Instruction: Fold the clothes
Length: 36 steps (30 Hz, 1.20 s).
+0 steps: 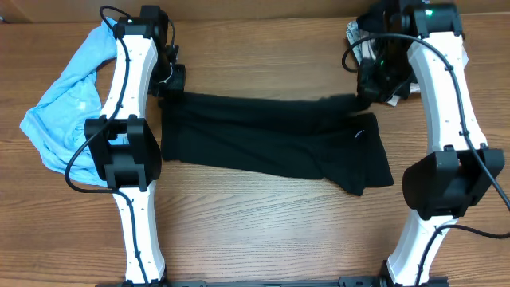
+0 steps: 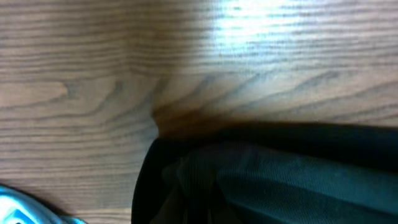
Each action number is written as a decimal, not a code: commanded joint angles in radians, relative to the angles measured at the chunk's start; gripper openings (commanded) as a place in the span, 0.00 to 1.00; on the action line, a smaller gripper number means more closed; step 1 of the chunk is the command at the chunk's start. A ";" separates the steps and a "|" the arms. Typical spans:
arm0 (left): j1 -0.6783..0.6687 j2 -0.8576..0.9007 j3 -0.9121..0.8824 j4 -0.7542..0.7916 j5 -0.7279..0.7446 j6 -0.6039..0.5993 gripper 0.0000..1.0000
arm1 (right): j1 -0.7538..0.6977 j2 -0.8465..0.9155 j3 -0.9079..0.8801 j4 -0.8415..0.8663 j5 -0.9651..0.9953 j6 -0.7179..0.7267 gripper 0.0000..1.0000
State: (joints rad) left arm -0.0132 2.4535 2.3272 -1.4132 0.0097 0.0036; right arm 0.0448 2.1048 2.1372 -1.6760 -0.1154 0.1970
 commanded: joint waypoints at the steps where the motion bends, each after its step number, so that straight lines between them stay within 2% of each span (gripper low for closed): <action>1: 0.000 -0.035 -0.026 -0.005 -0.018 0.027 0.04 | -0.007 -0.025 -0.121 0.030 0.025 0.037 0.04; 8: -0.021 -0.035 -0.152 -0.028 -0.018 0.071 0.04 | -0.008 -0.028 -0.352 0.094 0.038 0.059 0.04; 10: -0.023 -0.035 -0.190 -0.031 -0.018 0.071 0.10 | -0.011 -0.028 -0.397 0.110 0.045 0.059 0.04; 12: -0.023 -0.035 -0.217 -0.042 -0.018 0.071 0.32 | -0.019 -0.028 -0.438 0.132 0.045 0.060 0.04; 14: -0.023 -0.035 -0.229 -0.049 -0.019 0.072 0.62 | -0.029 -0.028 -0.457 0.149 0.045 0.062 0.16; 16: -0.020 -0.036 -0.225 -0.047 -0.024 0.072 0.75 | -0.042 -0.028 -0.459 0.165 0.044 0.053 0.37; 19: -0.019 -0.036 -0.167 -0.073 -0.037 0.071 0.85 | -0.062 -0.028 -0.436 0.167 0.043 -0.003 0.50; 21: -0.019 -0.036 -0.073 -0.121 -0.039 0.064 0.90 | -0.077 -0.028 -0.392 0.137 0.043 -0.023 0.54; 27: -0.018 -0.036 0.230 -0.243 -0.032 0.041 1.00 | -0.090 -0.029 -0.179 0.028 0.013 -0.051 0.54; 29: -0.016 -0.037 0.312 -0.277 -0.037 0.037 1.00 | -0.087 -0.029 -0.087 -0.017 -0.022 -0.076 0.54; 32: -0.012 -0.081 0.366 -0.277 -0.005 0.019 1.00 | -0.074 -0.059 0.001 -0.018 -0.104 -0.098 0.55; 36: -0.011 -0.171 0.367 -0.277 0.021 0.019 1.00 | -0.054 -0.154 0.014 -0.018 -0.149 -0.097 0.55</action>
State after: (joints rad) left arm -0.0307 2.3764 2.6633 -1.6844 -0.0017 0.0410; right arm -0.0296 2.0510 2.1170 -1.6909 -0.1936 0.1234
